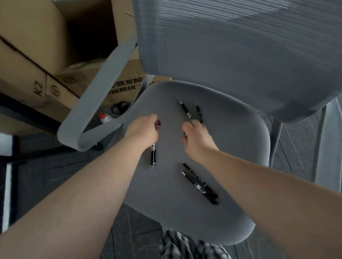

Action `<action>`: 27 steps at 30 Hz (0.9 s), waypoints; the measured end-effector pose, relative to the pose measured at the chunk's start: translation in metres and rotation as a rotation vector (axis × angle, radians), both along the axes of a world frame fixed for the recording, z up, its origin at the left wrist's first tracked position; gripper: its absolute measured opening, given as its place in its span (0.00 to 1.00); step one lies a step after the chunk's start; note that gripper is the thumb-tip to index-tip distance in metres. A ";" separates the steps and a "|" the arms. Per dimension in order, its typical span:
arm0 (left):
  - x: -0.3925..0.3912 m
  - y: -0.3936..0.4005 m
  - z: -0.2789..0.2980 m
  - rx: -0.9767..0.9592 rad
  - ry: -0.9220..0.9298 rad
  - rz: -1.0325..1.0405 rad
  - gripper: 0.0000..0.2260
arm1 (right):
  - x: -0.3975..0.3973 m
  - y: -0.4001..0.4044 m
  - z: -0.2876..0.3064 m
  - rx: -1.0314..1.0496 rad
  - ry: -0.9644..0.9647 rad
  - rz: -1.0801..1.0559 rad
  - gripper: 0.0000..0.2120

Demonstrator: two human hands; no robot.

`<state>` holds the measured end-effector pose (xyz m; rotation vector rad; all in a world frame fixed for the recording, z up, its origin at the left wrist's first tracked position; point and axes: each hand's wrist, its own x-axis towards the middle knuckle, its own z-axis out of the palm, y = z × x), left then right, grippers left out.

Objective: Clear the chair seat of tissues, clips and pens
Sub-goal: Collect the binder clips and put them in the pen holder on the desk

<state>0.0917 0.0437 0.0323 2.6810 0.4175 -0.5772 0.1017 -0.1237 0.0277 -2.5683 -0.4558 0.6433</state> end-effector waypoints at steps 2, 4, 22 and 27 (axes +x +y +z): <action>-0.020 0.006 0.018 -0.024 -0.008 0.049 0.03 | -0.002 0.007 0.018 -0.002 -0.014 0.074 0.06; -0.045 0.014 0.042 -0.037 -0.008 0.098 0.05 | -0.005 0.016 0.037 -0.009 -0.034 0.156 0.06; -0.305 0.122 0.191 -0.063 -0.101 0.626 0.04 | -0.159 0.210 0.177 0.116 -0.243 0.751 0.02; -0.411 0.160 0.228 0.018 -0.136 0.791 0.04 | -0.255 0.271 0.214 0.149 -0.239 0.878 0.03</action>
